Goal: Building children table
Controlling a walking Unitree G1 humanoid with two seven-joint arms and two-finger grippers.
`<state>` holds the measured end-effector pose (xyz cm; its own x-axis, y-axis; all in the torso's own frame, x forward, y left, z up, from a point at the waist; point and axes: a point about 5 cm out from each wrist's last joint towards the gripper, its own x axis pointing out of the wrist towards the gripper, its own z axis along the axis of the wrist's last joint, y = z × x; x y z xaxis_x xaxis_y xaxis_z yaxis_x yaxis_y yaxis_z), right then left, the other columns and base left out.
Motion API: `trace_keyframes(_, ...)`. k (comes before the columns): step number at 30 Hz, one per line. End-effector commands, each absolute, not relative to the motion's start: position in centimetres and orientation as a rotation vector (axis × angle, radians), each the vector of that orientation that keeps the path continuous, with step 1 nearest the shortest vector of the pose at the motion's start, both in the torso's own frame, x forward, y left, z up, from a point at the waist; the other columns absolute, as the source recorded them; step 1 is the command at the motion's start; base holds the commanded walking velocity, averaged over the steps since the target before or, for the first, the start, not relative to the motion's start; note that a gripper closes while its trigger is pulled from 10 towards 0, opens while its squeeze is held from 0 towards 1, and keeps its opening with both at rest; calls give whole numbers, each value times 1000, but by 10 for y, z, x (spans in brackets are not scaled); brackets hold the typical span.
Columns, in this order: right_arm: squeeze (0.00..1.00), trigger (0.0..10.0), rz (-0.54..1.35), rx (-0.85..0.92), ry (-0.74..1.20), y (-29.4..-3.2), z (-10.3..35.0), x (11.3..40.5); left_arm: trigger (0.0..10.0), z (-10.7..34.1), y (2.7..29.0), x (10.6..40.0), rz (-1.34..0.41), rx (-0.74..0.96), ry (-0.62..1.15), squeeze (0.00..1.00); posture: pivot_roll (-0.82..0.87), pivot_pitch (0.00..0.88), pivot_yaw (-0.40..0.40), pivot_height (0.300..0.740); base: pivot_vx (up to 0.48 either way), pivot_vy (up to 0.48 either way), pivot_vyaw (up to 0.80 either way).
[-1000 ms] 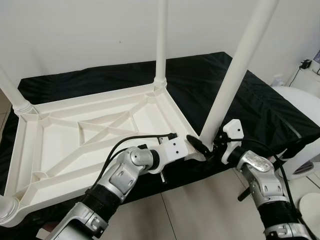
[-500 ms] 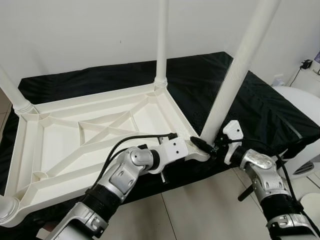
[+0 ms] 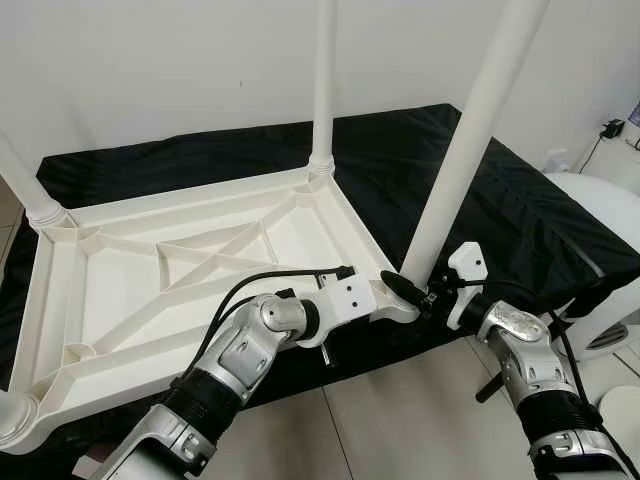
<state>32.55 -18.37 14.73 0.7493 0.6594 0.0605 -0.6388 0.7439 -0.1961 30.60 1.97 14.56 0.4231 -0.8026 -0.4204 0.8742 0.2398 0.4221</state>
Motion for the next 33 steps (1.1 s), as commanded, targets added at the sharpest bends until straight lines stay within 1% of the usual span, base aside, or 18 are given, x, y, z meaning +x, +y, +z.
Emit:
trace_keyframes(1,0,10000,707,-158,-124,-180,145,324,10000,135,18,302,-1172,675,167,0,-98,65,28,740,0,0,0)
trace_keyframes(3,0,10000,702,-152,-128,-179,145,323,10000,135,18,302,-1171,675,167,0,-98,65,28,740,0,0,0)
trace_keyframes(4,0,10000,661,-130,-146,-177,146,322,10000,135,18,302,-1171,675,167,0,-98,65,27,740,0,0,0)
trace_keyframes(7,0,10000,625,-115,-164,-174,147,321,10000,135,18,302,-1171,675,167,0,-98,66,27,740,0,0,0)
trace_keyframes(8,0,10000,551,-90,-179,-168,147,319,10000,135,18,301,-1173,675,168,0,-101,70,29,740,0,0,0)
trace_keyframes(16,0,10000,401,-64,-197,-157,148,318,10000,134,17,300,-1178,675,169,0,-102,71,30,740,0,0,0)
trace_keyframes(19,0,10000,253,-10,-193,-148,148,317,10000,134,17,300,-1180,676,170,0,-102,71,30,740,0,0,0)
trace_keyframes(24,0,10000,184,21,-191,-139,148,315,10000,134,17,300,-1179,677,170,0,-95,70,30,740,0,0,0)
trace_keyframes(27,0,10000,88,73,-196,-125,148,311,10000,134,18,300,-1180,680,171,0,-94,69,33,740,0,0,0)
trace_keyframes(28,0,10000,88,73,-196,-125,148,311,10000,134,18,300,-1180,680,171,0,-94,69,33,740,0,0,0)
trace_keyframes(33,0,10000,34,93,-170,-108,148,312,10000,134,17,300,-1179,680,172,0,-86,68,30,740,0,0,0)
